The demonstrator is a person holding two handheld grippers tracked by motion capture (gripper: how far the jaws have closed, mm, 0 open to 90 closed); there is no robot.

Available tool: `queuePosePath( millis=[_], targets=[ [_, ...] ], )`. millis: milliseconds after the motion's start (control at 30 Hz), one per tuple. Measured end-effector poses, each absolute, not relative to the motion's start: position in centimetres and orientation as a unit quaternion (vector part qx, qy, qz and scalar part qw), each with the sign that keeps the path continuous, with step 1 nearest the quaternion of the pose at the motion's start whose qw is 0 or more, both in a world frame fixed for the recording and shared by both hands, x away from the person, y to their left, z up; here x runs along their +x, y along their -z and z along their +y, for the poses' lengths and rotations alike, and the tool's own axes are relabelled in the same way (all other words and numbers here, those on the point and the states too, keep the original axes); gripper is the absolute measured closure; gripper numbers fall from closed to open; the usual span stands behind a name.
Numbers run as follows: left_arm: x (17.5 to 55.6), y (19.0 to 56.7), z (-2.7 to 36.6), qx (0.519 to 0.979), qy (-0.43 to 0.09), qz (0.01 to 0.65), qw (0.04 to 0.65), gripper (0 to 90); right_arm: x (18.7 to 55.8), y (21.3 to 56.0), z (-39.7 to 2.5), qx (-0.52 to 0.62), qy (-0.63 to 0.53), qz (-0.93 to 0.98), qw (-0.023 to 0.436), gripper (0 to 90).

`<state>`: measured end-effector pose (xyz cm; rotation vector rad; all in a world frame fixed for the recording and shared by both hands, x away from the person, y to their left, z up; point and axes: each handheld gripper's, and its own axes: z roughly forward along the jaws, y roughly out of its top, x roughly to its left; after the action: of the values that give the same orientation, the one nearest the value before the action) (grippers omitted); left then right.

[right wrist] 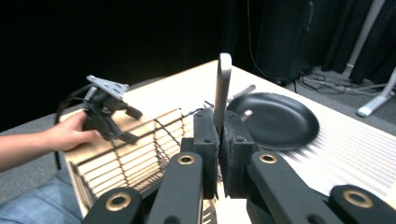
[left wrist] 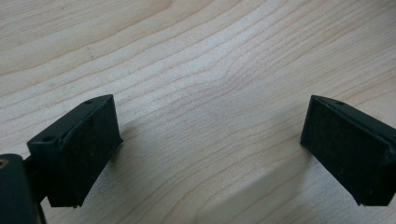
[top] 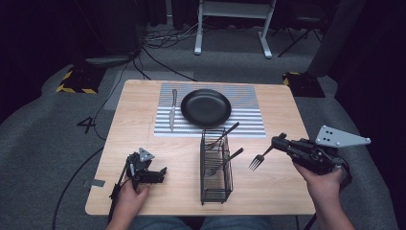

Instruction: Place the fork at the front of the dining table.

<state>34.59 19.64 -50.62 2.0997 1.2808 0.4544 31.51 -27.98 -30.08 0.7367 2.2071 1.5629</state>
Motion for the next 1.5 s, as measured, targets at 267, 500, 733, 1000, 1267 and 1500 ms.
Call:
queuePosePath(
  millis=[267, 500, 733, 1000, 1267, 1500],
  targets=[
    [34.6, 50.6, 19.6, 0.797, -0.173, 0.486, 0.315, 4.7, 34.7, 32.4, -28.0, 0.289, -0.532, 0.781, 0.149, 86.2],
    [34.6, 50.6, 19.6, 0.797, -0.173, 0.486, 0.315, 4.7, 36.4, 34.3, -27.5, 0.303, -0.520, 0.787, 0.134, 86.1],
    [34.6, 50.6, 19.6, 0.797, -0.173, 0.486, 0.315, 4.7, 37.8, 35.8, -27.0, 0.311, -0.506, 0.794, 0.128, 86.1],
    [34.5, 50.6, 19.7, 0.796, -0.172, 0.486, 0.317, 4.9, 39.4, 37.3, -26.7, 0.322, -0.497, 0.798, 0.110, 86.1],
    [34.4, 50.6, 19.8, 0.797, -0.172, 0.486, 0.314, 4.9, 40.7, 38.6, -26.3, 0.325, -0.490, 0.804, 0.086, 86.0],
    [34.4, 50.6, 19.8, 0.797, -0.172, 0.486, 0.314, 4.9, 41.7, 39.3, -26.1, 0.332, -0.481, 0.807, 0.083, 85.8]
  ],
)
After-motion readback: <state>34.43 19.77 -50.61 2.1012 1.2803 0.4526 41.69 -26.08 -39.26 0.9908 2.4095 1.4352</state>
